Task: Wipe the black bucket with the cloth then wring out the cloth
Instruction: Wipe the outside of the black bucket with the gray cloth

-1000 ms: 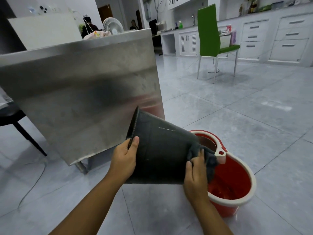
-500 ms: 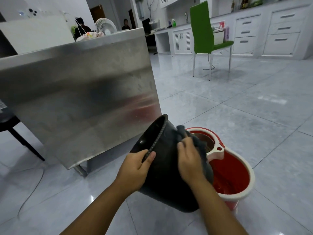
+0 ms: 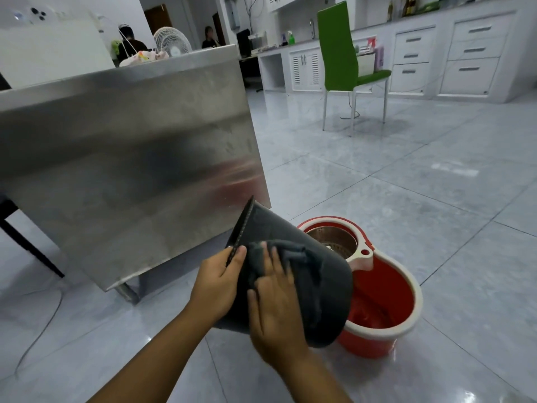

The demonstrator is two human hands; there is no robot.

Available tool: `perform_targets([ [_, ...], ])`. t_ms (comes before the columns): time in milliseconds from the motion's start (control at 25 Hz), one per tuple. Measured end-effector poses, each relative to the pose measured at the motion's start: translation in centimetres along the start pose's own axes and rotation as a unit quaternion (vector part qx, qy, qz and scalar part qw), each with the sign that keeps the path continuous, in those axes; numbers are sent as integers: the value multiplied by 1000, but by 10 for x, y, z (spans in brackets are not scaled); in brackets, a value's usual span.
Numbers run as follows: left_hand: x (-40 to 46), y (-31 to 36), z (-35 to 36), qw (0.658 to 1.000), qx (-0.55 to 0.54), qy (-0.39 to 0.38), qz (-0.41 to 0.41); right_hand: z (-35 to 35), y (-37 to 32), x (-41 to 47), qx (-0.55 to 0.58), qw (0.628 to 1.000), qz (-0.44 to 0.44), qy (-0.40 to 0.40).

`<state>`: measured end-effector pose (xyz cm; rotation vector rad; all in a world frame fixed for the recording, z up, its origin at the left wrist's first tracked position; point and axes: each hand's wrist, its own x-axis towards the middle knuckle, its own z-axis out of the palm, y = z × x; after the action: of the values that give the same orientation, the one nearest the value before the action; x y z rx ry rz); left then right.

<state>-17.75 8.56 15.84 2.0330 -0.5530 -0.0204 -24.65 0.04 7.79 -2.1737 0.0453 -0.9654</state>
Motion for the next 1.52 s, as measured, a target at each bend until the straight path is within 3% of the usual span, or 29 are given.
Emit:
perform_targets([
  [80,-3,0,-3,1000,5,-5,10,-13,5,28,24,999,24,0],
  [160,-3,-1,-7,999,30,-12,35,-33,21,48,78,986,146,-13],
  [280,-4,-2,-14,998,46,9,48,-62,66,48,94,922,375,-30],
  [360,-4,-2,-14,998,37,2,52,-65,84,35,111,877,467,23],
  [440,-3,-2,-15,997,36,-19,68,-60,92,25,156,812,550,118],
  [560,3,-6,-19,992,39,-86,88,-58,103,13,305,655,663,197],
  [640,8,2,-28,983,-4,-163,85,-53,104,2,359,625,664,199],
  [800,33,29,-39,972,-14,-226,-58,-26,83,-18,387,642,625,215],
  [960,54,43,-39,977,34,-180,-104,-14,65,-28,360,712,554,238],
  [1080,62,39,-45,972,-33,-185,-142,-12,60,-28,335,772,478,251],
  [1160,60,35,-39,977,-24,-131,-169,-14,59,-31,290,828,409,250],
  [1320,48,18,-17,986,-17,63,-155,-1,66,-41,144,917,318,195],
  [1440,34,0,-10,985,-11,91,-145,13,58,-45,31,968,212,132],
  [1520,24,-2,-2,988,-15,83,-132,21,37,-40,14,992,110,55],
])
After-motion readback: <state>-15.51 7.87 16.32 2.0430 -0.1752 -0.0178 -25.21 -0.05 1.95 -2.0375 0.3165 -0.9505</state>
